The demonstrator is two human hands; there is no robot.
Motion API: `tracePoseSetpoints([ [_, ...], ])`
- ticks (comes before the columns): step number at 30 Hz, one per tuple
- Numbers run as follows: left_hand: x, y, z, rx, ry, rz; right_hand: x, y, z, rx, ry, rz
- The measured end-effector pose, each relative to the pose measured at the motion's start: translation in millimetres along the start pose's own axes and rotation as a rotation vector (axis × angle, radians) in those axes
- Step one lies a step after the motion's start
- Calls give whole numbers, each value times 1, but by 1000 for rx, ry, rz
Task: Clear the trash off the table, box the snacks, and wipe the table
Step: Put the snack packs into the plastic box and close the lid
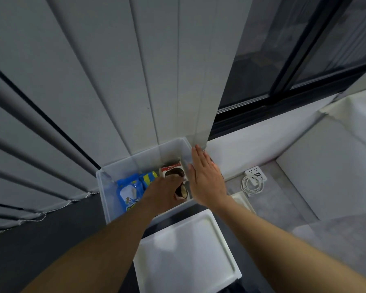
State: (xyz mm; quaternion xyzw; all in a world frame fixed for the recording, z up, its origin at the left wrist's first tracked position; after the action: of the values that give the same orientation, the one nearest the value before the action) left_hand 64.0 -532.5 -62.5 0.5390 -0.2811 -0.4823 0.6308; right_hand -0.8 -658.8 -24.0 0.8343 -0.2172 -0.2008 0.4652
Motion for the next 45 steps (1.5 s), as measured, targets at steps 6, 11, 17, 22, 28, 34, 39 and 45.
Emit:
tracePoseSetpoints([
  [6,2,-8,-13,75,-28,-31,1,1,0,18,-15,-5],
  [11,9,-1,-1,180,60,-31,0,2,-1,22,-22,-12],
  [17,10,9,5,140,56,-24,0,2,-1,27,-25,-5],
  [22,3,7,0,-28,-191,-176,0,1,-1,33,-33,2],
  [28,20,-2,-12,181,-44,-153,1,2,-1,44,-31,-6],
  [34,15,-20,-14,164,-40,-187,1,1,0,43,-32,-13],
  [39,1,-8,-13,42,-65,-232,0,2,1,38,-30,-19],
  [45,-25,18,-12,-51,26,-214,3,3,0,-28,-40,-78],
])
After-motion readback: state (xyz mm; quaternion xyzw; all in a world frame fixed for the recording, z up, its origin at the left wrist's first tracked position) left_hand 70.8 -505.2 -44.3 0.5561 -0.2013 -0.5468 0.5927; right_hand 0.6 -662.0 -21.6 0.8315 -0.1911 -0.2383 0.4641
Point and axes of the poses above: each hand's wrist, its own x-axis towards the middle knuckle, its own y-axis out of the back of the hand, z = x × y, the point moved 4 cm from there along x, towards the middle knuckle, and after that the axes turned 15 degrees about -y, right-handed, at the moved point
